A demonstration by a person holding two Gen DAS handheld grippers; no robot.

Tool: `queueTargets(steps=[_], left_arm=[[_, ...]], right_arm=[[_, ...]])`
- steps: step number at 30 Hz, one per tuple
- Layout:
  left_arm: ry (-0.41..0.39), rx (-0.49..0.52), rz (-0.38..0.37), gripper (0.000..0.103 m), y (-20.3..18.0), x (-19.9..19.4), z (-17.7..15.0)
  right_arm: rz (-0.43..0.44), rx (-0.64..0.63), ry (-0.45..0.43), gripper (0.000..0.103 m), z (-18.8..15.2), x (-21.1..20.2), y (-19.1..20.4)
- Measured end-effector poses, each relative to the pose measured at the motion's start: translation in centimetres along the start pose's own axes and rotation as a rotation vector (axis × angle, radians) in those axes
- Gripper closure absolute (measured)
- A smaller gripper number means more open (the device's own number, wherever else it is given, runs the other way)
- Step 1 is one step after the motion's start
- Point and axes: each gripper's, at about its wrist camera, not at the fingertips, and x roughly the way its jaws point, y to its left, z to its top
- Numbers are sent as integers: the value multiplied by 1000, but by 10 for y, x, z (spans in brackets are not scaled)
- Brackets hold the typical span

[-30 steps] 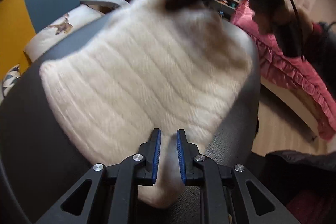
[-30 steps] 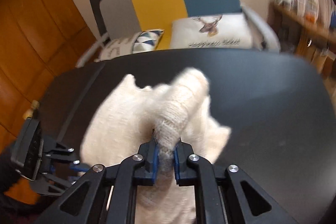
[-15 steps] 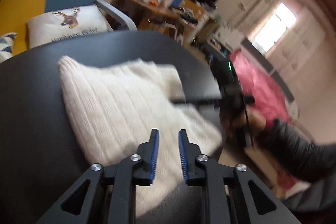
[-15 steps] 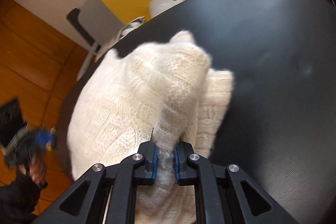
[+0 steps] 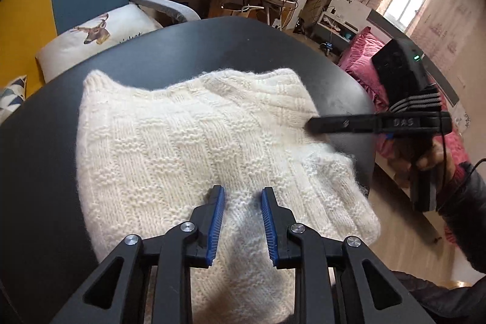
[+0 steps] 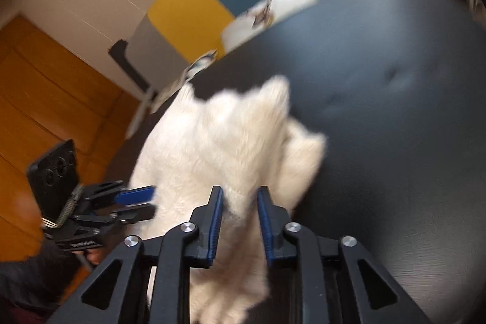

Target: Fold clothes

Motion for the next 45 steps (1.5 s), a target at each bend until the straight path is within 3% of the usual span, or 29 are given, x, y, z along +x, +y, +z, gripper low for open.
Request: queueTargets(steps=[3, 5, 7, 11, 15, 20, 26, 29, 34, 40, 43, 45], left_arm=[[10, 36, 22, 79, -7, 1, 0], [16, 59, 39, 78, -12, 3, 0], [17, 73, 51, 77, -16, 3, -2], [15, 76, 70, 75, -19, 6, -6], [-17, 49, 34, 75, -21, -8, -4], [-27, 96, -17, 75, -46, -20, -5], [37, 110, -74, 75, -72, 6, -27], [50, 74, -120, 75, -74, 14, -34], [7, 10, -188, 75, -60, -11, -31], [14, 67, -100, 75, -52, -3, 4], [53, 131, -48, 75, -58, 13, 14], [103, 197, -14, 75, -70, 32, 12]], right_arm=[[-9, -74, -44, 79, 17, -11, 22], [-5, -133, -15, 79, 29, 1, 37], [-12, -181, 45, 80, 38, 22, 48], [-161, -93, 202, 83, 33, 70, 7], [-95, -5, 119, 84, 28, 50, -4], [10, -73, 49, 80, 4, 7, 24], [222, -56, 165, 80, -47, -9, 38], [239, -99, 200, 79, -68, -9, 43], [260, -111, 209, 78, -82, -8, 43], [251, -118, 210, 75, -83, -1, 40], [208, -168, 253, 92, -94, 7, 44], [157, -200, 293, 95, -103, 13, 45]])
